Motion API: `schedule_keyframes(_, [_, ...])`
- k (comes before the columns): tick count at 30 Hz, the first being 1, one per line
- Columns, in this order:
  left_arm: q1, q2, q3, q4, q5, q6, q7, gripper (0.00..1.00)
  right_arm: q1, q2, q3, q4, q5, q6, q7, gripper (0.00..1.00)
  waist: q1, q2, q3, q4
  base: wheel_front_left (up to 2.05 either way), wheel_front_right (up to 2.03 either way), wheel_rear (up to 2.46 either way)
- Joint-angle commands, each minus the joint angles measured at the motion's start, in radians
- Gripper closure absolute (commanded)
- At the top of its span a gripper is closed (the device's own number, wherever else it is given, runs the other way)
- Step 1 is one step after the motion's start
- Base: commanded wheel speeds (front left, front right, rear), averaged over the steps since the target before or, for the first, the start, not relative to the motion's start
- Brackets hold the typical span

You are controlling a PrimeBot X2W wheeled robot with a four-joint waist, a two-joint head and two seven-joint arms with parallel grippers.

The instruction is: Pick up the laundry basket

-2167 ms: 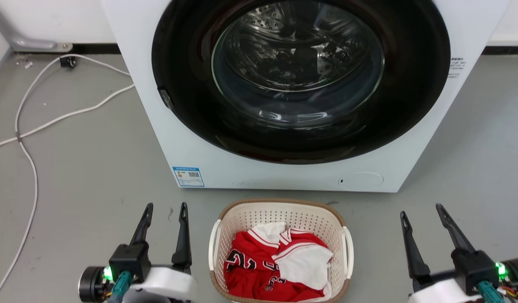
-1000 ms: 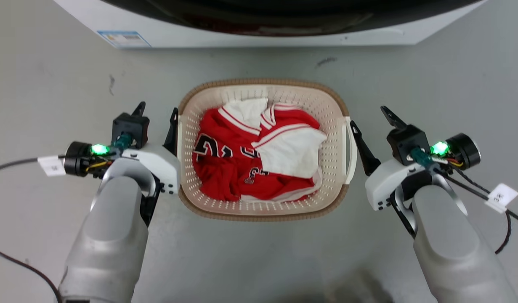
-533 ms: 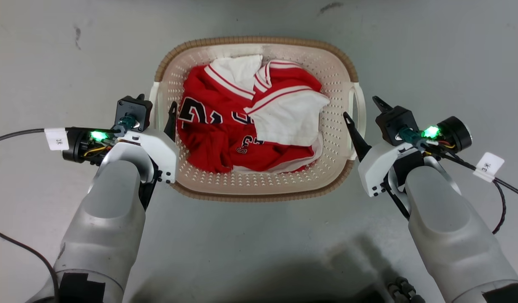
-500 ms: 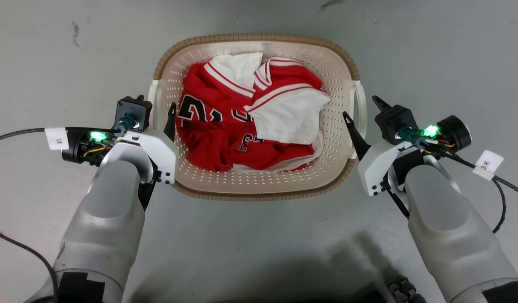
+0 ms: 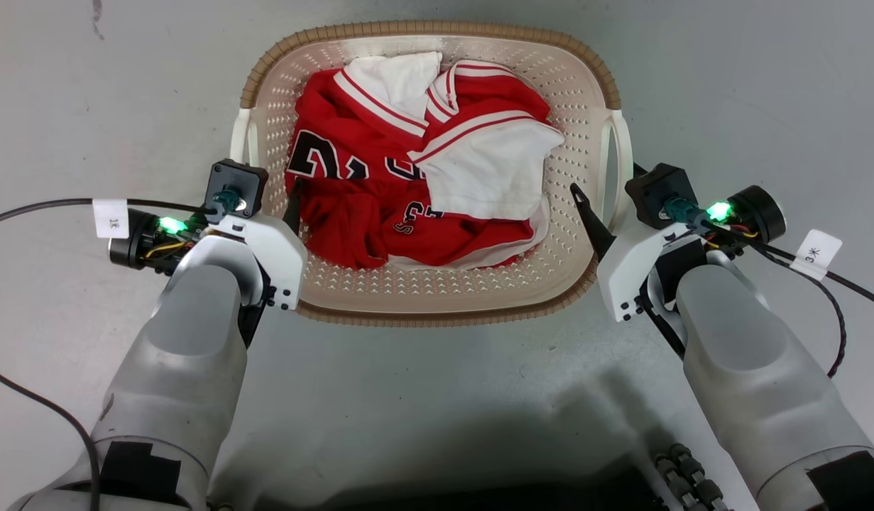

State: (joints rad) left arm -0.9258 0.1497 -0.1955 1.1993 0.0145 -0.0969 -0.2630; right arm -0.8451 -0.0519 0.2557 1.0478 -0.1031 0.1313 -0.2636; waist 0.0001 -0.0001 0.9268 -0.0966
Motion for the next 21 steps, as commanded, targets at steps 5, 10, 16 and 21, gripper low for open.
schedule_keyframes(5, [-0.024, 0.001, -0.013, 0.032, -0.003, 0.004, 0.0, 0.0, -0.026, 0.003, 0.022, 0.018, 0.031, -0.001, -0.002, 0.0, -0.0001, 0.0001, 0.015, -0.005, 0.0, 0.0, 0.0])
schedule_keyframes(10, [-0.031, -0.006, -0.026, 0.045, -0.006, 0.004, 0.001, 1.0, -0.036, -0.003, 0.046, 0.04, 0.056, -0.001, -0.002, 1.0, -0.0001, 0.0001, 0.017, -0.005, 0.0, 0.0, 0.0])
schedule_keyframes(16, [-0.037, -0.011, -0.042, 0.048, -0.01, -0.003, 0.0, 1.0, -0.037, -0.004, 0.052, 0.047, 0.055, 0.001, -0.005, 1.0, -0.0001, 0.0001, -0.004, 0.002, 0.0, 0.0, 0.0])
schedule_keyframes(21, [-0.011, -0.023, -0.048, 0.058, -0.024, -0.008, 0.0, 1.0, -0.021, -0.002, 0.051, 0.075, 0.045, 0.001, -0.005, 1.0, -0.0001, 0.0001, -0.057, 0.012, 0.0, 0.0, 0.0])
